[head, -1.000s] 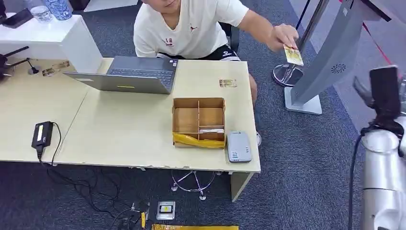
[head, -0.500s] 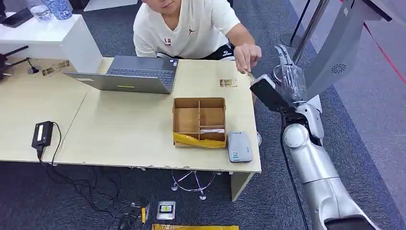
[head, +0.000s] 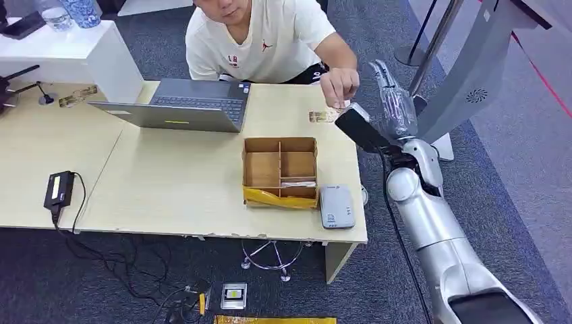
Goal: Pass the card to the sensor for recognition and then transmit it.
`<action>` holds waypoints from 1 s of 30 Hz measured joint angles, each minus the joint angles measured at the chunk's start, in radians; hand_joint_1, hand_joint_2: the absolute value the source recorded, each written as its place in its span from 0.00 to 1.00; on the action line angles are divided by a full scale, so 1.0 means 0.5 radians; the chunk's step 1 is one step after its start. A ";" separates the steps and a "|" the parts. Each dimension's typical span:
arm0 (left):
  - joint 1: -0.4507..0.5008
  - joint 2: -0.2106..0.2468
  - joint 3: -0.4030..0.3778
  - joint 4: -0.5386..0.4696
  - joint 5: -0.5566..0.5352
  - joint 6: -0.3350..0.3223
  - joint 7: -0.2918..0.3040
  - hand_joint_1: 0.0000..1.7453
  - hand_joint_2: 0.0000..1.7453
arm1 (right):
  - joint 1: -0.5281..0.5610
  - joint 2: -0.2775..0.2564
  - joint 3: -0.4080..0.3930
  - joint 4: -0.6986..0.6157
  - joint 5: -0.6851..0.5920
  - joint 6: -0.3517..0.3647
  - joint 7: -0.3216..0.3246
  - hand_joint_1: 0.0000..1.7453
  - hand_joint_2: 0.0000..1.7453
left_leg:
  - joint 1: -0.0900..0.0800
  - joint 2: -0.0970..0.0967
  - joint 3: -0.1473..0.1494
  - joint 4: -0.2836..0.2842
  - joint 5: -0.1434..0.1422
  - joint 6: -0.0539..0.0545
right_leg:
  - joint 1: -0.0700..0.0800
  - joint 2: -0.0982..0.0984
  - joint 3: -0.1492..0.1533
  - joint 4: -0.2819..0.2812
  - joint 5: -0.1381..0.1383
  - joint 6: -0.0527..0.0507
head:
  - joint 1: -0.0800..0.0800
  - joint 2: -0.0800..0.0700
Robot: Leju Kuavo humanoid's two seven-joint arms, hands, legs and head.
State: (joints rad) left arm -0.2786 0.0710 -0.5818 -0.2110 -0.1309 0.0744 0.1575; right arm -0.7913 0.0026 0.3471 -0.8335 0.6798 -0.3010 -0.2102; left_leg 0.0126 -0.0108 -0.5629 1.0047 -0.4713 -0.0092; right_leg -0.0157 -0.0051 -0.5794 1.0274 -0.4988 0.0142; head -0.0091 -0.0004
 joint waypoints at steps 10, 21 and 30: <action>0.000 0.006 0.000 0.000 -0.014 0.000 -0.006 0.00 1.00 | 0.029 0.011 0.025 0.010 0.002 0.004 0.033 1.00 1.00 | 0.000 0.000 0.000 0.000 0.000 0.000 | 0.000 0.000 0.000 0.000 0.000 0.000 | 0.000 0.000; 0.000 0.006 0.000 0.000 -0.040 0.005 -0.008 0.00 1.00 | 0.168 0.003 0.025 -0.095 0.009 0.053 0.124 1.00 1.00 | 0.000 0.003 0.001 0.000 0.000 0.000 | 0.000 0.001 -0.002 0.000 0.000 0.000 | 0.000 0.000; 0.011 0.017 0.002 0.000 -0.024 0.037 -0.008 0.00 1.00 | 0.437 -0.046 0.040 -0.118 0.140 0.066 0.151 1.00 1.00 | 0.000 0.003 -0.001 0.000 -0.002 -0.001 | 0.000 0.001 -0.002 -0.001 0.000 0.000 | 0.000 0.000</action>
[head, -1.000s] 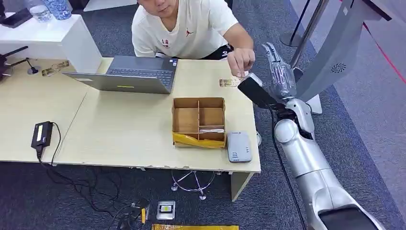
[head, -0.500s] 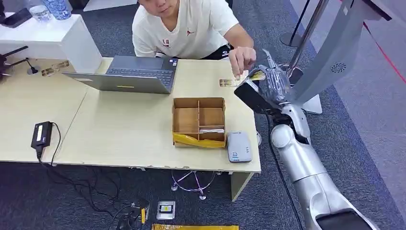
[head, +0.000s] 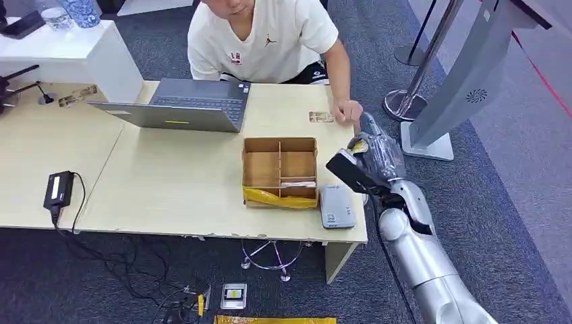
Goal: Pass the card to the sensor for recognition and then transmit it.
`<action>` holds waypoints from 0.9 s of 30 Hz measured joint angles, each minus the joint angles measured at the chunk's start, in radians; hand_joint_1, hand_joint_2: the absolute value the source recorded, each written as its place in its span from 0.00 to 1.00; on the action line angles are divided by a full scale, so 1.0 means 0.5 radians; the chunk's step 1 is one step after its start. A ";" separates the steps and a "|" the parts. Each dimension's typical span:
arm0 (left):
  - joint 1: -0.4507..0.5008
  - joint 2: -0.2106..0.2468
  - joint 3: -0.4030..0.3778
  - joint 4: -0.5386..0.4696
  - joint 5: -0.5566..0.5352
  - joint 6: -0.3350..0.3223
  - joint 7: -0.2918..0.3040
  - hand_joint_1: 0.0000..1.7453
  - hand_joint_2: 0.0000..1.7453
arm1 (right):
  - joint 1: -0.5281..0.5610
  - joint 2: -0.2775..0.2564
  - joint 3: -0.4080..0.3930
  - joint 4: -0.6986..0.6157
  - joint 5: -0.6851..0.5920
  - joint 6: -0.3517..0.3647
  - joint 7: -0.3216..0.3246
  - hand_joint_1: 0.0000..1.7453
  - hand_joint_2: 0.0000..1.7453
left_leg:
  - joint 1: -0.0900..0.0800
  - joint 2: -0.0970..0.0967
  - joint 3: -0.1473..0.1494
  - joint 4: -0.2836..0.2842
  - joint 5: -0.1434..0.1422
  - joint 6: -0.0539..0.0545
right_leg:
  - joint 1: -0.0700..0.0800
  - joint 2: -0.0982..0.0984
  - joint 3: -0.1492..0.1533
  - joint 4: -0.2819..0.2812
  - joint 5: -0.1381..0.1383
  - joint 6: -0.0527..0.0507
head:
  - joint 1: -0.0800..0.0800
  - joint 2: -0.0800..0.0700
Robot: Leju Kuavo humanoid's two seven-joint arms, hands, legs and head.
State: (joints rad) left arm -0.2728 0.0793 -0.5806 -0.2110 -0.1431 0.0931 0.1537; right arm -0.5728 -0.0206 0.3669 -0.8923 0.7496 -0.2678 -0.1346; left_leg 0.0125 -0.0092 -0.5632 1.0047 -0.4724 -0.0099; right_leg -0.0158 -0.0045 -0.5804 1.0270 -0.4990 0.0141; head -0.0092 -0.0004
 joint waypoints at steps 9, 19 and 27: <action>0.026 0.001 0.001 0.000 0.031 0.061 -0.037 0.00 1.00 | 0.106 -0.024 0.070 0.102 0.044 -0.012 -0.012 1.00 1.00 | 0.000 0.001 0.000 0.000 -0.001 -0.001 | 0.000 0.003 -0.001 0.000 -0.001 -0.001 | 0.000 0.000; 0.064 -0.017 0.014 0.000 0.031 0.061 -0.032 0.00 1.00 | 0.172 -0.053 0.200 0.279 0.077 -0.025 -0.030 1.00 1.00 | 0.000 0.004 -0.001 0.000 -0.002 -0.002 | 0.000 0.007 -0.004 0.000 0.000 -0.001 | 0.000 0.000; 0.061 -0.018 0.014 0.000 0.039 0.074 -0.033 0.00 1.00 | 0.201 -0.053 0.260 0.327 0.095 -0.037 -0.026 1.00 1.00 | 0.000 0.004 -0.001 0.000 -0.002 -0.002 | 0.000 0.007 -0.004 0.000 -0.001 -0.001 | 0.000 0.000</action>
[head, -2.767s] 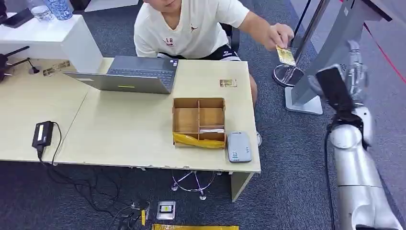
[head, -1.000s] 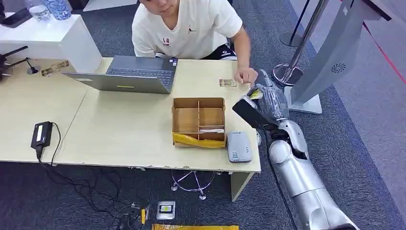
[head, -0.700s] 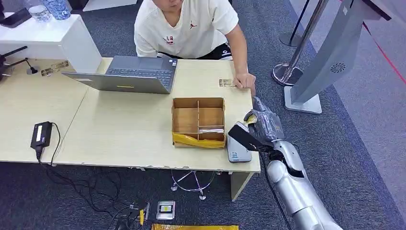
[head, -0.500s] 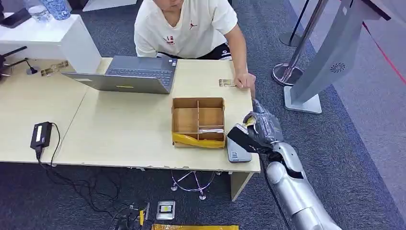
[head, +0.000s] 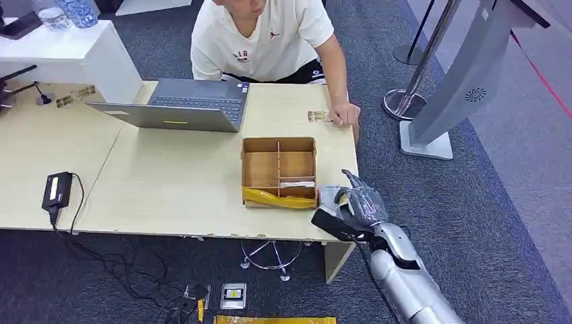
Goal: Pass the card to the sensor for recognition and then transmit it.
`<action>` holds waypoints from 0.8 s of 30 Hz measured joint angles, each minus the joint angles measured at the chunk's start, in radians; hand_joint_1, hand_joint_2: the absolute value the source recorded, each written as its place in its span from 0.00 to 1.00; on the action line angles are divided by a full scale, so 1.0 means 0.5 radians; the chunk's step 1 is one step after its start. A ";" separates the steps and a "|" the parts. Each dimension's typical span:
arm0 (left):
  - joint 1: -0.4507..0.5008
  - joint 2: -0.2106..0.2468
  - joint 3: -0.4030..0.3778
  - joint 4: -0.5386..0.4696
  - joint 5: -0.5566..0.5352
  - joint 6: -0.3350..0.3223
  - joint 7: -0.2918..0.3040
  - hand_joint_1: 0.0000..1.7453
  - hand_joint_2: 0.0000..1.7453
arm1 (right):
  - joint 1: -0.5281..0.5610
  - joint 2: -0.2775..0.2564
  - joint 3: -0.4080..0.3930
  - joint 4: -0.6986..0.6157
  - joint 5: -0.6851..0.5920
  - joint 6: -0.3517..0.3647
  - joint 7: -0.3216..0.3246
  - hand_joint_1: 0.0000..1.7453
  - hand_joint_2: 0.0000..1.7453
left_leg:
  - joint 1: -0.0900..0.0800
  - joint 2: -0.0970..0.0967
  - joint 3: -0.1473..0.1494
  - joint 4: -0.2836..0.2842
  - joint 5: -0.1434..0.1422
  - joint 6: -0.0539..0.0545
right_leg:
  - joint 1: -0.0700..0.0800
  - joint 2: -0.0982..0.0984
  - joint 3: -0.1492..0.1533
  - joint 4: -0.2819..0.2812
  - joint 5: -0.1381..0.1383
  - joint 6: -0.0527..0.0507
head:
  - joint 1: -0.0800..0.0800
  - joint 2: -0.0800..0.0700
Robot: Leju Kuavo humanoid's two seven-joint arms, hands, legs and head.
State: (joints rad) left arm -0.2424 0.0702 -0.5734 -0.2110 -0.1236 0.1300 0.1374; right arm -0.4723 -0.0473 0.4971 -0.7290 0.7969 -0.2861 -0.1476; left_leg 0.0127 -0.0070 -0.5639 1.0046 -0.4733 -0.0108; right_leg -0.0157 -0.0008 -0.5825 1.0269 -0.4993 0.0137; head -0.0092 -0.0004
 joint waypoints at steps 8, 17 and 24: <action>0.020 -0.008 0.001 0.000 0.016 0.026 -0.002 0.00 1.00 | 0.007 -0.004 0.032 0.033 0.015 -0.036 -0.001 1.00 1.00 | 0.000 0.001 0.001 0.000 0.000 0.000 | 0.000 0.001 0.000 0.000 0.000 0.000 | 0.000 0.000; 0.020 -0.013 0.000 0.000 0.016 0.026 -0.002 0.00 1.00 | -0.027 -0.010 0.050 0.060 -0.034 -0.146 0.015 1.00 1.00 | 0.000 0.001 0.001 0.000 0.000 0.000 | 0.000 0.001 0.000 0.000 0.000 0.000 | 0.000 0.001; 0.023 -0.013 0.000 0.000 -0.007 0.033 -0.044 0.00 1.00 | -0.055 -0.014 0.023 0.013 -0.152 -0.386 -0.039 1.00 1.00 | 0.000 0.002 0.000 0.000 0.000 0.000 | 0.000 0.000 0.000 0.001 0.000 0.000 | 0.000 0.001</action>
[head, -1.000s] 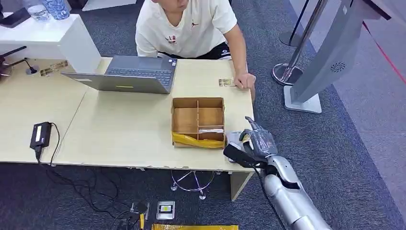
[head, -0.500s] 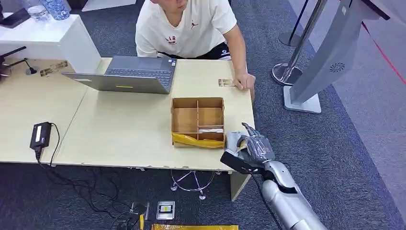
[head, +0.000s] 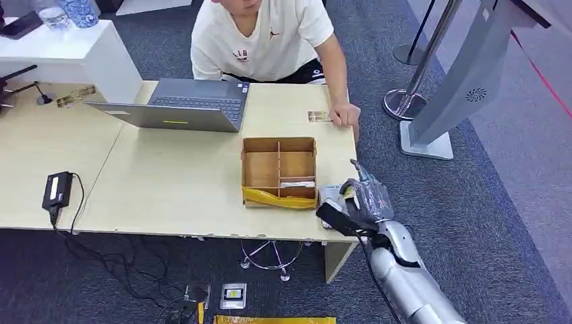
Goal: Pass the card to the sensor for recognition and then transmit it.
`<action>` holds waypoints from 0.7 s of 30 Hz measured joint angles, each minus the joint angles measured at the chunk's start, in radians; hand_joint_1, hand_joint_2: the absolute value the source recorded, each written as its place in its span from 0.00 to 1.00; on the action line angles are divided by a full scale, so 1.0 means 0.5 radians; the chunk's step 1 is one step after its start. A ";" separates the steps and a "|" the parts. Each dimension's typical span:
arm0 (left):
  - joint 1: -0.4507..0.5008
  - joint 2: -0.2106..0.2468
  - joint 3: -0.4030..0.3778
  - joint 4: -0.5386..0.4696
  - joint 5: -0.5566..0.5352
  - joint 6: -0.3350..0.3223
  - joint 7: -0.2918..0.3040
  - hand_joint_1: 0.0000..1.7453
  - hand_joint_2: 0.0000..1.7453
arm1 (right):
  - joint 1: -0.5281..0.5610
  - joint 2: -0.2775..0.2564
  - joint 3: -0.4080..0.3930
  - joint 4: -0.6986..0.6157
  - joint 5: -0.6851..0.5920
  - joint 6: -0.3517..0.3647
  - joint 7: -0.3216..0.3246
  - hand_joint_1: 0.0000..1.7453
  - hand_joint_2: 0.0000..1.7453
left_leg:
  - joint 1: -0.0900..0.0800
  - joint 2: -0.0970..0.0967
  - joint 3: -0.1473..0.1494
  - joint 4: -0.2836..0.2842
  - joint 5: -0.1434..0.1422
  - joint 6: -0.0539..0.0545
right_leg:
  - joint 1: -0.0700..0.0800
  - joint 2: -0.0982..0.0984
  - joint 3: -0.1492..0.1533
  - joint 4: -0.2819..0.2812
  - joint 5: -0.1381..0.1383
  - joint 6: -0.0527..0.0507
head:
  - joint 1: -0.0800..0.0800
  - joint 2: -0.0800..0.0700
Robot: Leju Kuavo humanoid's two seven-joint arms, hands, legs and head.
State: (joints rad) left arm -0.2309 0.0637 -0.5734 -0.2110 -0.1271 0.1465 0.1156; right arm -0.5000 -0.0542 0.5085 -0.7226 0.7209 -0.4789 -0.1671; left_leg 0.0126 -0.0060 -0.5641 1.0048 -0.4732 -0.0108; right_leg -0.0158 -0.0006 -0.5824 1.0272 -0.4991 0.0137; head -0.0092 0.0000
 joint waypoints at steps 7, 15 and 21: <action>-0.001 0.000 -0.002 0.000 -0.030 -0.020 -0.030 0.00 1.00 | -0.138 -0.010 -0.232 -0.446 -0.175 -0.035 -0.053 1.00 1.00 | 0.000 0.000 0.002 0.000 0.000 0.000 | 0.000 0.000 0.000 0.000 0.001 0.001 | 0.000 -0.001; -0.025 -0.002 -0.002 0.000 -0.038 -0.047 -0.020 0.00 1.00 | -0.566 0.029 -0.327 -0.496 -0.297 0.056 -0.195 1.00 1.00 | 0.000 0.007 0.002 0.000 0.002 0.001 | 0.000 0.003 -0.001 0.001 0.005 -0.003 | 0.001 -0.001; -0.096 -0.002 -0.005 -0.002 -0.063 -0.159 0.120 0.00 1.00 | -0.867 0.119 -0.291 -0.089 0.006 0.224 -0.017 1.00 1.00 | 0.000 0.005 -0.001 0.000 0.004 0.000 | 0.000 0.001 -0.002 0.001 0.005 -0.003 | 0.000 -0.001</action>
State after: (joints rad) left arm -0.2787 0.0626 -0.5760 -0.2117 -0.1587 0.0668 0.1754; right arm -0.9337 0.0053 0.3631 -0.7669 0.7238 -0.3668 -0.1756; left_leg 0.0128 -0.0037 -0.5646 1.0047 -0.4714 -0.0109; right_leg -0.0155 -0.0001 -0.5834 1.0279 -0.4966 0.0121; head -0.0092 -0.0004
